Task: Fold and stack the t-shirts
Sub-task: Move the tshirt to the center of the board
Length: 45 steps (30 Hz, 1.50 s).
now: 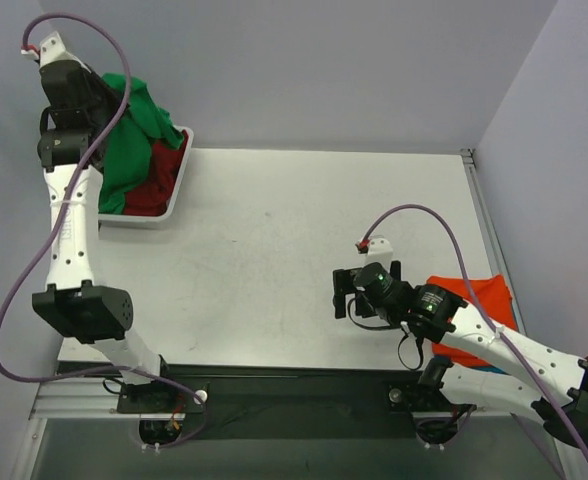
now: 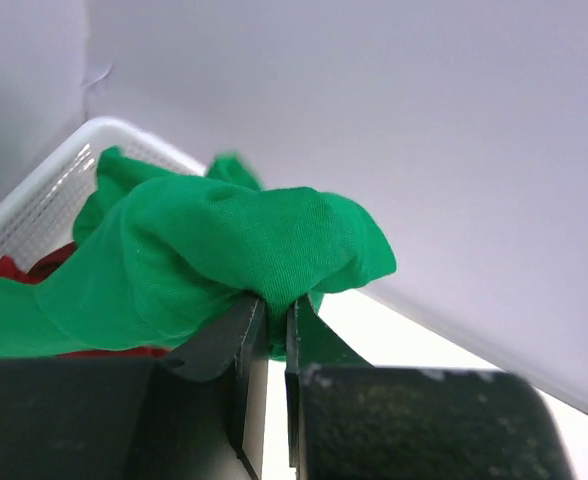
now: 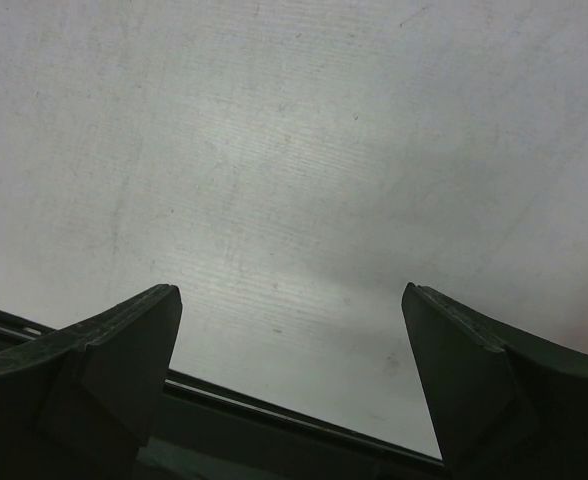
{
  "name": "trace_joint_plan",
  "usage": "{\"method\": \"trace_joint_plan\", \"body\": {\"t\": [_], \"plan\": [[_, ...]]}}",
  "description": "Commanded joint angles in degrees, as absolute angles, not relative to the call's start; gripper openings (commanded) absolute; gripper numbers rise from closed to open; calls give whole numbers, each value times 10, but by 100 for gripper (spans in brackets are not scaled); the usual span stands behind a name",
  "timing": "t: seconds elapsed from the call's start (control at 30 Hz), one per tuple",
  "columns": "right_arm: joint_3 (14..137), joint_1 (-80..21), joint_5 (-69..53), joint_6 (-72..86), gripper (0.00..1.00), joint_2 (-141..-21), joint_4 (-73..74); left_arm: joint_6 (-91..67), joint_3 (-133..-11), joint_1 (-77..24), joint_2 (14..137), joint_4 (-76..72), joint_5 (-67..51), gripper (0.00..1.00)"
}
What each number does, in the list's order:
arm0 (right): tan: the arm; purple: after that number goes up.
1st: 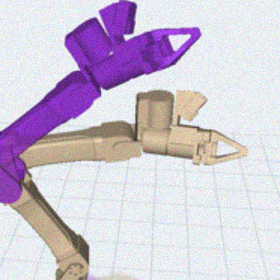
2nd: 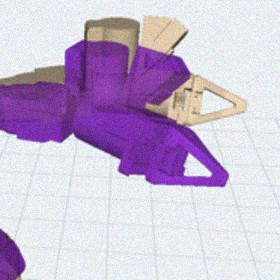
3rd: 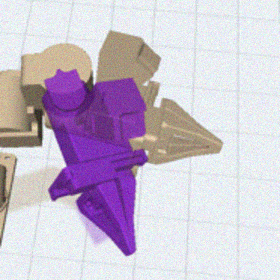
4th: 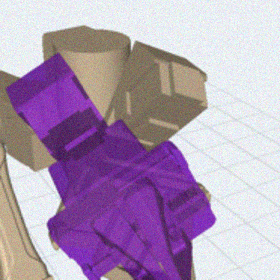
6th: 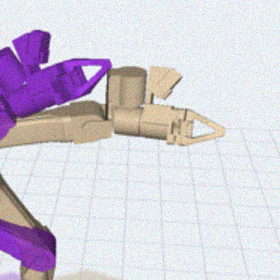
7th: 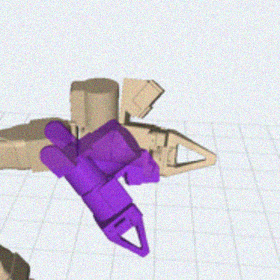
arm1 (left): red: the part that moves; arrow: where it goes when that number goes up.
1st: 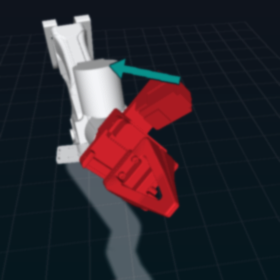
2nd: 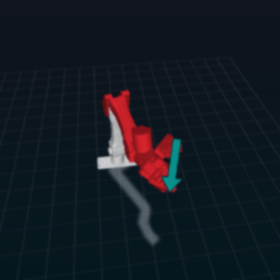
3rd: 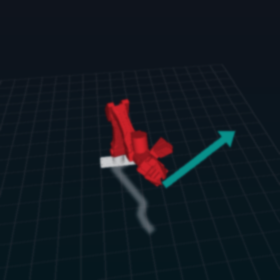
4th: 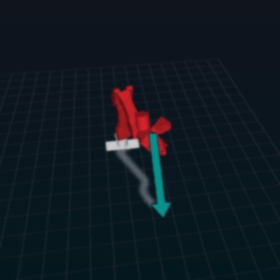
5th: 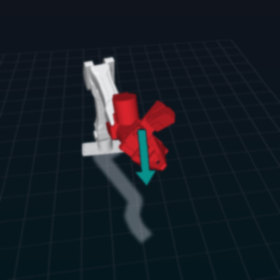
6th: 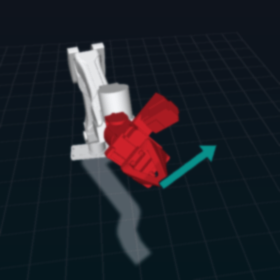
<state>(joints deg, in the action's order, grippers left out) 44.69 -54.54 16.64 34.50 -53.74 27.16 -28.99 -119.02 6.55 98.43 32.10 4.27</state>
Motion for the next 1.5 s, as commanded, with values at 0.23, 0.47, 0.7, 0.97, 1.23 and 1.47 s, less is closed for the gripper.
{"method": "trace_joint_plan", "body": {"t": [0.23, 0.47, 0.7, 0.97, 1.23, 1.47], "plan": [[488, -519, 169, 338, 100, -493, 272, -253, -1150, -129, 795, 301, 44, 0], [500, -512, 182, 337, 100, -462, 283, -262, -1053, -242, 719, 269, 73, 0], [512, -508, 200, 342, 100, -487, 285, -315, -933, -260, 758, 231, 11, 0], [500, -419, 143, 351, 100, -573, 253, -329, -1039, -231, 1036, 275, -110, 40], [408, -402, 20, 388, 90, -693, 118, -372, -847, -257, 898, 301, 21, 66], [391, -487, 69, 458, 87, -778, 46, -450, -484, -301, 651, 257, 59, 59]]}}
